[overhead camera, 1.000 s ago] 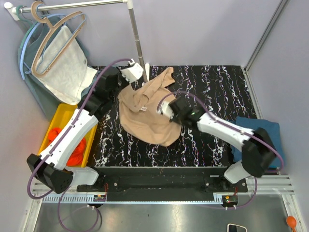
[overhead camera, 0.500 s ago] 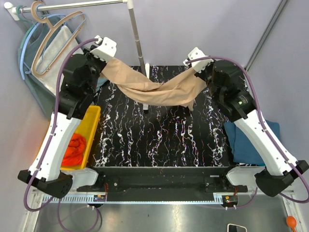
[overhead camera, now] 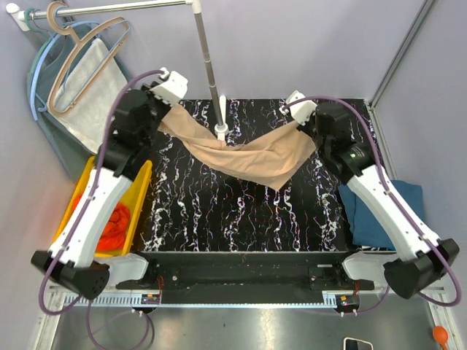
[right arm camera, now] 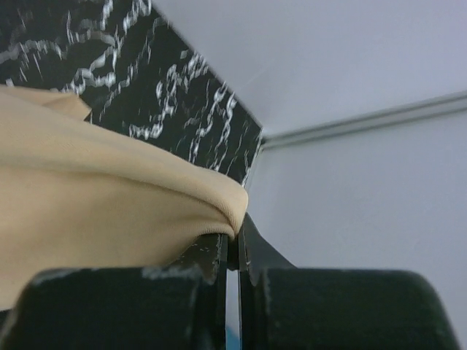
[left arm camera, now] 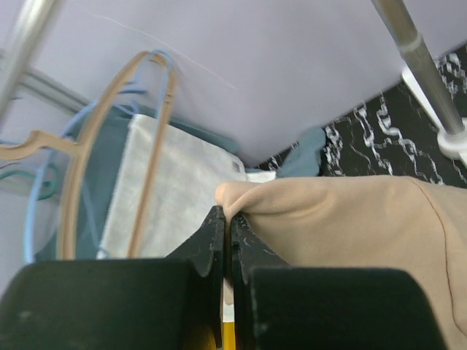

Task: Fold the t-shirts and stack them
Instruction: Flatten the tshirt out

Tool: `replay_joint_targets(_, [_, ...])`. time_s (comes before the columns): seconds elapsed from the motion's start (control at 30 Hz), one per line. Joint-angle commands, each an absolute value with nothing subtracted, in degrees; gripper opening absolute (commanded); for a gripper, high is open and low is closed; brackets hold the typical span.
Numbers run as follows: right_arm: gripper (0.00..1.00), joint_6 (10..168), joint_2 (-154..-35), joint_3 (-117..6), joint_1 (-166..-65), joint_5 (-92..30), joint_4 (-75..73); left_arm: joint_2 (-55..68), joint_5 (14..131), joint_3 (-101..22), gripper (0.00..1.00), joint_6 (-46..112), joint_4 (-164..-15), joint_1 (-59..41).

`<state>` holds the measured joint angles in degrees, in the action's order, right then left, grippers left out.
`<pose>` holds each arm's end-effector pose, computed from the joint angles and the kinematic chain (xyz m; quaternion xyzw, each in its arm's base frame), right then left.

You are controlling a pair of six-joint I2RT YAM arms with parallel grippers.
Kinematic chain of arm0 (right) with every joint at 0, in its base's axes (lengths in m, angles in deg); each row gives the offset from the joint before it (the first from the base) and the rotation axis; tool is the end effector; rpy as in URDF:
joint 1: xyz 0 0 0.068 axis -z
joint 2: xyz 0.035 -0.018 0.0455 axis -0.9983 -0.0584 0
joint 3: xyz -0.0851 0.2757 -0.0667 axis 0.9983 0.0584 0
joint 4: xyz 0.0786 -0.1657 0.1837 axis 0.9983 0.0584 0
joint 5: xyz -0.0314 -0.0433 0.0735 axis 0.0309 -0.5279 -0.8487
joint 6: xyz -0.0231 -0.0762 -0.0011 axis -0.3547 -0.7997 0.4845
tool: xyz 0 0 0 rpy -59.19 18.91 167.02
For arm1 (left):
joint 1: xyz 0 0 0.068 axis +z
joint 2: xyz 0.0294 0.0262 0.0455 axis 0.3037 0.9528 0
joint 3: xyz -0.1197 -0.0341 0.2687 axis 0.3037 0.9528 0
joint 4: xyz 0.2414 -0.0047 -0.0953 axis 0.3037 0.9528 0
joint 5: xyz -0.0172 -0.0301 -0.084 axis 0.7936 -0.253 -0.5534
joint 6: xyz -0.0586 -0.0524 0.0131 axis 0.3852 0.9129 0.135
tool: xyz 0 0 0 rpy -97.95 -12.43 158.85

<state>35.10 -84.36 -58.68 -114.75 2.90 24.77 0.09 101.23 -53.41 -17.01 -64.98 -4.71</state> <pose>0.2679 0.1082 0.4347 -0.3763 0.7075 -0.2779 0.5298 0.2580 -0.0802 0.4982 0.2643 0.6880 0.2230 0.6380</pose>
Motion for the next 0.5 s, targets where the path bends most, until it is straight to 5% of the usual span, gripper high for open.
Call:
replay_joint_targets(0.0, [0.0, 37.7, -91.1, -54.7, -108.2, -2.3, 20.2, 8.3, 99.8, -49.4, 0.0, -19.0, -74.2, -4.6])
replay_joint_targets(0.33, [0.01, 38.1, -116.0, -68.2, -96.9, -8.8, 15.0, 29.7, 102.7, -54.9, 0.0, -18.1, -81.8, -4.5])
replay_joint_targets(0.37, [0.07, 38.1, -119.3, -69.1, -96.8, -8.3, 15.0, 32.2, 103.2, -55.4, 0.0, -17.8, -82.0, -4.5])
replay_joint_targets(0.4, [0.35, 38.2, -120.9, -69.7, -96.7, -7.9, 14.9, 33.4, 103.3, -55.8, 0.0, -17.4, -82.3, -4.6])
replay_joint_targets(0.47, [0.55, 39.2, -123.4, -69.9, -96.7, -7.2, 14.7, 36.2, 103.8, -56.5, 0.0, -16.7, -82.3, -4.9])
